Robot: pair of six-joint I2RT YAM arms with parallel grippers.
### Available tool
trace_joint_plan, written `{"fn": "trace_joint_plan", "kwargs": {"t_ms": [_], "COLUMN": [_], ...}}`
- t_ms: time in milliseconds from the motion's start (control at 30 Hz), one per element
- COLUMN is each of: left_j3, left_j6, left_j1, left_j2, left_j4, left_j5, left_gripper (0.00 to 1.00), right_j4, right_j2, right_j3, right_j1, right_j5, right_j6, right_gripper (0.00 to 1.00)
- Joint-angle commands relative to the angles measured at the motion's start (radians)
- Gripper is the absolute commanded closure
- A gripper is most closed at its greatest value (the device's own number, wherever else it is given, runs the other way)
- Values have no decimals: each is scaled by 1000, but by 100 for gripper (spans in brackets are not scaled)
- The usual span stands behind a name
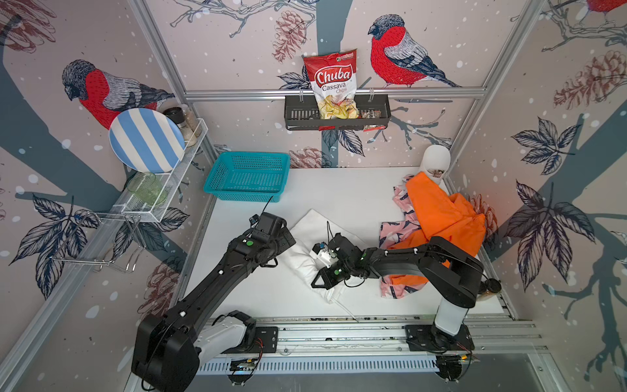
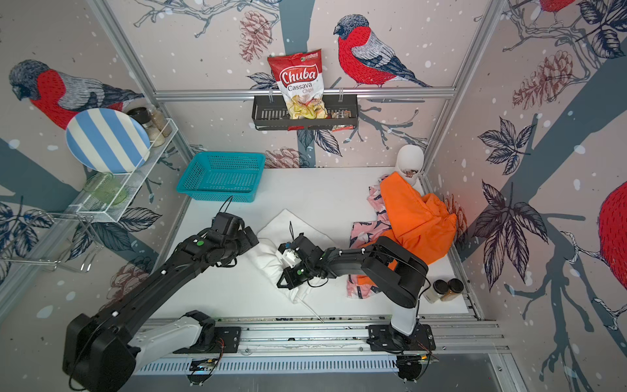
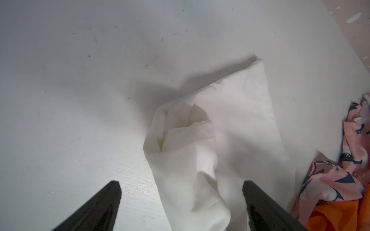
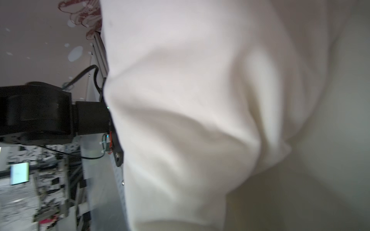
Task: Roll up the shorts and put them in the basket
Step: Roll the shorts at the center of the board.
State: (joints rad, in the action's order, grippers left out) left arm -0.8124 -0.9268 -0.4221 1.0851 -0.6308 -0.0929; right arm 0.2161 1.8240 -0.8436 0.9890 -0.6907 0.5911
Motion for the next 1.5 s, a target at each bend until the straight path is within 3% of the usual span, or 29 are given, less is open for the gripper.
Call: {"fn": "trace_joint_plan", "kwargs": {"t_ms": [0,300,500,600,700,833,1033,1133,1333,1467], "left_j3": [18,-2,-47,-48,-30,14,46,47,45,41], "left_j6": [70,77,99,123,152,170,187,197,207,208], "left_j1": [-8,-87,-82,-57,-38,-23,-14,-10,-6,-4], "left_j2": [-8,189,340,394,435,459,478,489,495,497], "left_j4": [53,240,242,247,250,282,310,312,314,312], "left_j5": [98,157,41,12,5,31,59,63,75,82], "left_gripper": [3,3,5,23,44,54,55,55,55,55], "right_j4": [316,279,258,184,53,-161,-616,-718,-741,-756], "right_j2": [20,88,87,58,9,-82,-199,-203,-138,-39], "right_j3": [60,115,133,121,89,23,-205,-283,-352,-394], "right_j1": [-56,-192,-217,-218,-214,-199,-31,68,278,352], "right_j5": [-236,-212,-206,-173,-103,75,737,973,1143,1196], "right_j6": [243,273,257,210,135,9,-200,-259,-424,-480], "right_gripper": [94,97,93,83,65,44,26,19,10,7]}}
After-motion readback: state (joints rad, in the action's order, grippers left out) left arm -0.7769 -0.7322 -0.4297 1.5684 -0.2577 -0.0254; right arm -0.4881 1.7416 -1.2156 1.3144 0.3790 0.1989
